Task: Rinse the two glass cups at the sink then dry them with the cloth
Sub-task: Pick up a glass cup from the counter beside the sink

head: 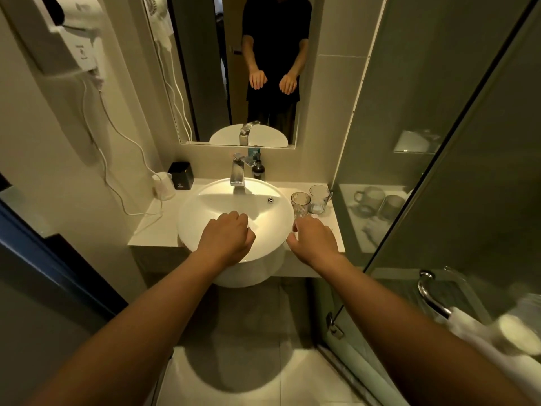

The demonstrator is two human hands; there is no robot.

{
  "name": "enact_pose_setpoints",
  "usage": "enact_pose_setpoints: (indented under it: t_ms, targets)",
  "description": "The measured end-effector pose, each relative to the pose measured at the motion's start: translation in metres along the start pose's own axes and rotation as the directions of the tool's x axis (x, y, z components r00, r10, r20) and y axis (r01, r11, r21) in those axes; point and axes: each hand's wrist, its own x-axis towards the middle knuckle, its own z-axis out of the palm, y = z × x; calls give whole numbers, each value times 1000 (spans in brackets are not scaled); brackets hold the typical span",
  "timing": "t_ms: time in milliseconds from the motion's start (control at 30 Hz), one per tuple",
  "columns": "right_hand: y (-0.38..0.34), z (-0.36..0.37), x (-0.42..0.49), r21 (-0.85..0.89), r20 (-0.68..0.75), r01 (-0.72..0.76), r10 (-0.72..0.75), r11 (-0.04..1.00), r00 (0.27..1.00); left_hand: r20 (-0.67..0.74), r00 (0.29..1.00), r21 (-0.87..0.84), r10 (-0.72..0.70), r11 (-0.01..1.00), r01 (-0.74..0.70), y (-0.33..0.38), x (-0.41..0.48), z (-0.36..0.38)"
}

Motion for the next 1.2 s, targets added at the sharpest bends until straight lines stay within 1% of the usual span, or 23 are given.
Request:
enact_pose_setpoints:
  t_ms: [333,500,667,800,1000,1133,1200]
  targets:
    - [28,22,39,-22,66,-77,78,997,995,102,995,-33,15,999,-12,2,40,40]
    - [36,40,81,-46,94,-154,158,987,983,133,989,-72,61,996,-52,-13,85,69]
    - [40,54,135,-59,111,-269,274,961,955,168,978,-94,126,989,-111,-31,143,95]
    - [42,63,171,-33,110,-369,371,929,922,221,957,-120,188,979,-165,-41,185,113]
    - [56,71,206,-18,86,-462,462,886,883,257,923,-200,285,951,-237,-39,239,137]
    - [70,71,219,-36,131,-482,482,876,866,293,894,-198,338,937,-289,-26,269,152]
    - [82,74,228,-16,152,-488,484,873,861,320,875,-199,364,929,-313,-19,285,161]
